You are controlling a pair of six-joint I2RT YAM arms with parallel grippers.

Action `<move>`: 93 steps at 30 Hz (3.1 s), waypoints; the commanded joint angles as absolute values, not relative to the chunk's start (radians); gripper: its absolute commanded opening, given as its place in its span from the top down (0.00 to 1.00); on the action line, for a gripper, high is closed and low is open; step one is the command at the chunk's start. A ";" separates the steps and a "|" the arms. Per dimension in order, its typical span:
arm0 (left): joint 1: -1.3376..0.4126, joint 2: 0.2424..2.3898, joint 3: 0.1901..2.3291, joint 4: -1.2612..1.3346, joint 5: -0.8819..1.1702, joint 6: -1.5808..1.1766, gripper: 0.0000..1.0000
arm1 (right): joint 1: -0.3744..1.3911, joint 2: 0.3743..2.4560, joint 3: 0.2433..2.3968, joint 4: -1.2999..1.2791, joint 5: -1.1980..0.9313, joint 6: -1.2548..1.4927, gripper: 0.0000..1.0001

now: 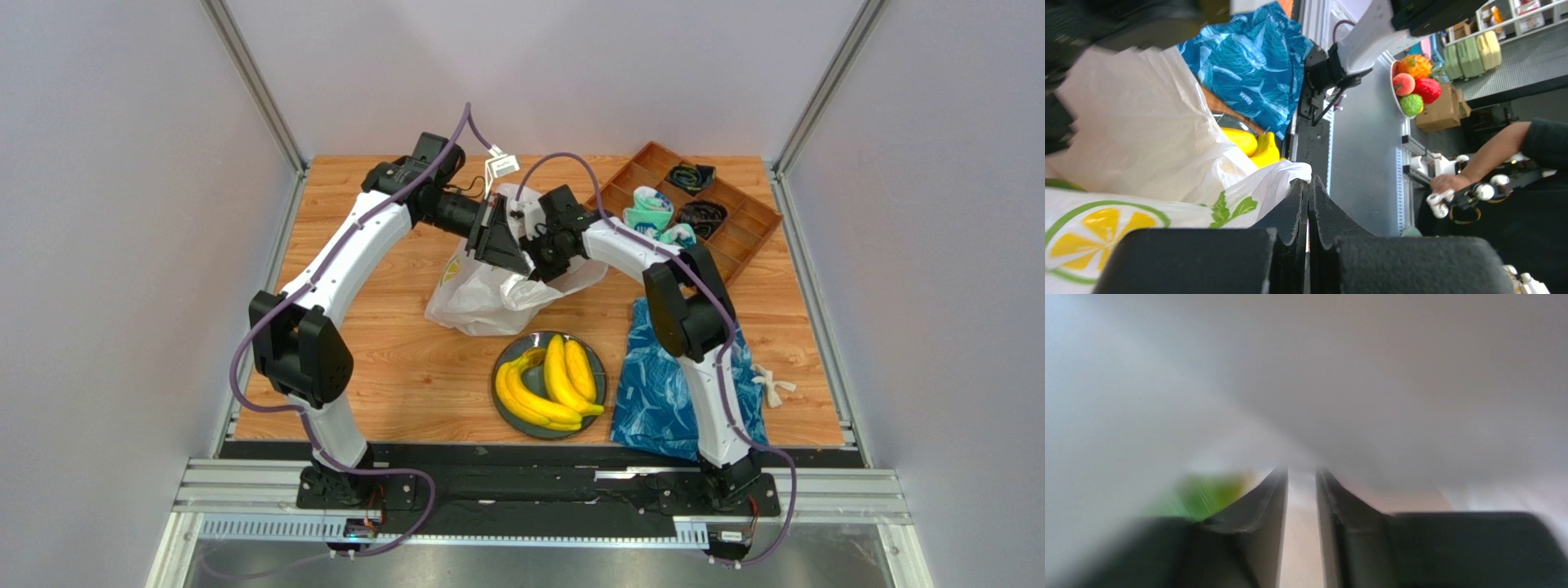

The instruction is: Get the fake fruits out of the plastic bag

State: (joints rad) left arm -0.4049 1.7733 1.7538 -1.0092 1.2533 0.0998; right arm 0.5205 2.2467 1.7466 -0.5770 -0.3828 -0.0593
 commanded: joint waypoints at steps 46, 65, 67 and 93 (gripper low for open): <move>-0.413 1.763 1.831 -0.993 1.200 0.150 1.00 | 0.423 1.783 1.564 -0.783 -0.686 -0.564 0.21; -0.413 1.775 1.858 -0.917 1.266 0.074 1.00 | 0.451 1.793 1.399 -0.511 -0.475 -1.385 0.44; -0.413 1.773 1.856 -0.913 1.262 0.069 1.00 | 0.448 1.787 1.396 -0.546 -0.506 -1.477 0.46; -0.436 1.753 1.816 -0.900 1.325 0.058 1.00 | 0.491 1.947 1.457 -0.562 -0.460 -1.897 0.02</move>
